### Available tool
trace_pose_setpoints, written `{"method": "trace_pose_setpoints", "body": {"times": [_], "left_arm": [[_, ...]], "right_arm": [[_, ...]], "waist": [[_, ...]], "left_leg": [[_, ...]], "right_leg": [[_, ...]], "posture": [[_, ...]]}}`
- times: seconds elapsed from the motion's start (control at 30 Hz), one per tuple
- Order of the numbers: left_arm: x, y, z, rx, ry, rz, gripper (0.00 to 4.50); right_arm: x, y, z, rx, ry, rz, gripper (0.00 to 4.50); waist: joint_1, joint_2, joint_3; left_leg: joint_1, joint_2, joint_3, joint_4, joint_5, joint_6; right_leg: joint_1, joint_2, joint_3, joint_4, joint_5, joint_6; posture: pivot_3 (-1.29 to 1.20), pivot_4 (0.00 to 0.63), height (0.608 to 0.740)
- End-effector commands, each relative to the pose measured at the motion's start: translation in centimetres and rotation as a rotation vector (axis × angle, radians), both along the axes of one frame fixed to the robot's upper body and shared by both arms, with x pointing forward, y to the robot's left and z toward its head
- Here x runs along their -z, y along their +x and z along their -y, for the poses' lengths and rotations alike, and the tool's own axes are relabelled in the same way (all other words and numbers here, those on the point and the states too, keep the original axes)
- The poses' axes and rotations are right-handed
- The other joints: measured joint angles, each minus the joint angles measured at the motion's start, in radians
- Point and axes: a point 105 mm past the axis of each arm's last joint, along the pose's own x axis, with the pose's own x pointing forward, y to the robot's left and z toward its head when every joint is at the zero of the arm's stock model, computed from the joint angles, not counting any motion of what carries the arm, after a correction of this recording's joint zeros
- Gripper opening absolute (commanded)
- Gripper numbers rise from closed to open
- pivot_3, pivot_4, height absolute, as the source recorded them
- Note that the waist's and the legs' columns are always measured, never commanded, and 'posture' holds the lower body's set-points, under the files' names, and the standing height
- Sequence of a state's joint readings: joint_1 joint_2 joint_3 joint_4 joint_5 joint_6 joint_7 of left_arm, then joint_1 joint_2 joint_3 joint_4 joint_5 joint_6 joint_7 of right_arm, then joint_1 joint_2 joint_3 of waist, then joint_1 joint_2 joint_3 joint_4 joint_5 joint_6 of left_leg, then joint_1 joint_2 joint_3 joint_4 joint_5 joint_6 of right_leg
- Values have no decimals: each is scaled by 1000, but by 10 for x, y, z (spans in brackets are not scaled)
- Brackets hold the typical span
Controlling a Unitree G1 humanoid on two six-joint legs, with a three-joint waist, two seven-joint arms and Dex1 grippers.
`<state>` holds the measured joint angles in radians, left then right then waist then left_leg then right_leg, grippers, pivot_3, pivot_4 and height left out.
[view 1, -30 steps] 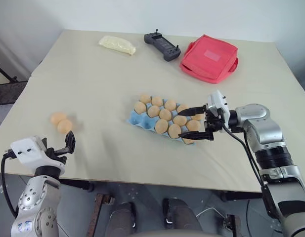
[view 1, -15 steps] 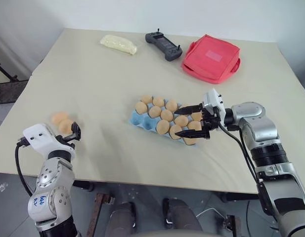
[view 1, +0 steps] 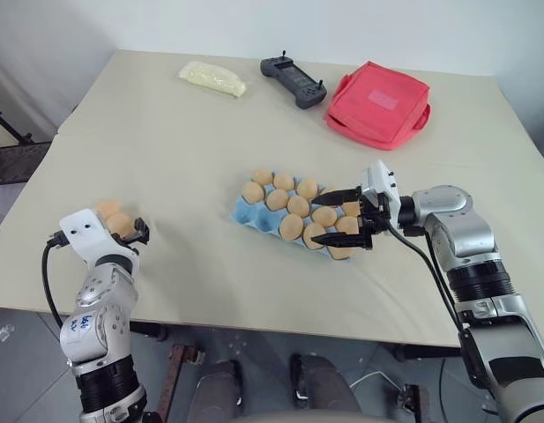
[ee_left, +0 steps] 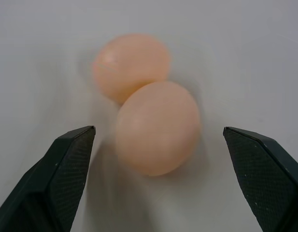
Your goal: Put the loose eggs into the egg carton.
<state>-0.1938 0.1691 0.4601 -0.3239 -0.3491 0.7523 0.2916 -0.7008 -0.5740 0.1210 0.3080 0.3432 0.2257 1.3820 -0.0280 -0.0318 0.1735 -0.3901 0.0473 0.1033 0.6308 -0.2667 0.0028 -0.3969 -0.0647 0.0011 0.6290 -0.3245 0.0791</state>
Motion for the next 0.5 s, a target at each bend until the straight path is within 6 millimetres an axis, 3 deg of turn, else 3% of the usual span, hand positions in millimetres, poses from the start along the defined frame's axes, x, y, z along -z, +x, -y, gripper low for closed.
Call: {"method": "trace_pose_setpoints", "body": {"times": [0.03,0.27,0.37,0.47,0.5], "left_arm": [[-10,1,-3,-11,54,30,3920],[-10,3,4,25,47,32,1732],[-12,5,14,77,47,32,1492],[-14,7,34,170,40,35,1476],[-18,9,48,247,46,45,1476]], "right_arm": [[-13,0,-1,0,14,50,4500],[-13,1,-2,6,13,52,4500],[-13,2,-1,10,12,55,4500],[-13,2,0,18,15,58,4500],[-13,1,2,25,15,59,4500]], "waist": [[0,0,0],[0,0,0],[1,0,0],[0,0,0],[1,0,0]], "left_leg": [[0,0,0,0,0,0],[0,0,0,0,0,0],[0,0,0,0,0,0],[0,0,0,0,0,0],[0,0,0,0,0,0]], "right_leg": [[0,0,0,0,0,0],[0,0,0,0,0,0],[0,0,-1,0,0,0],[0,0,0,0,0,0],[0,0,0,0,0,0]], "posture": [[0,150,740],[0,150,740],[0,150,740],[0,150,740],[0,150,740]]}}
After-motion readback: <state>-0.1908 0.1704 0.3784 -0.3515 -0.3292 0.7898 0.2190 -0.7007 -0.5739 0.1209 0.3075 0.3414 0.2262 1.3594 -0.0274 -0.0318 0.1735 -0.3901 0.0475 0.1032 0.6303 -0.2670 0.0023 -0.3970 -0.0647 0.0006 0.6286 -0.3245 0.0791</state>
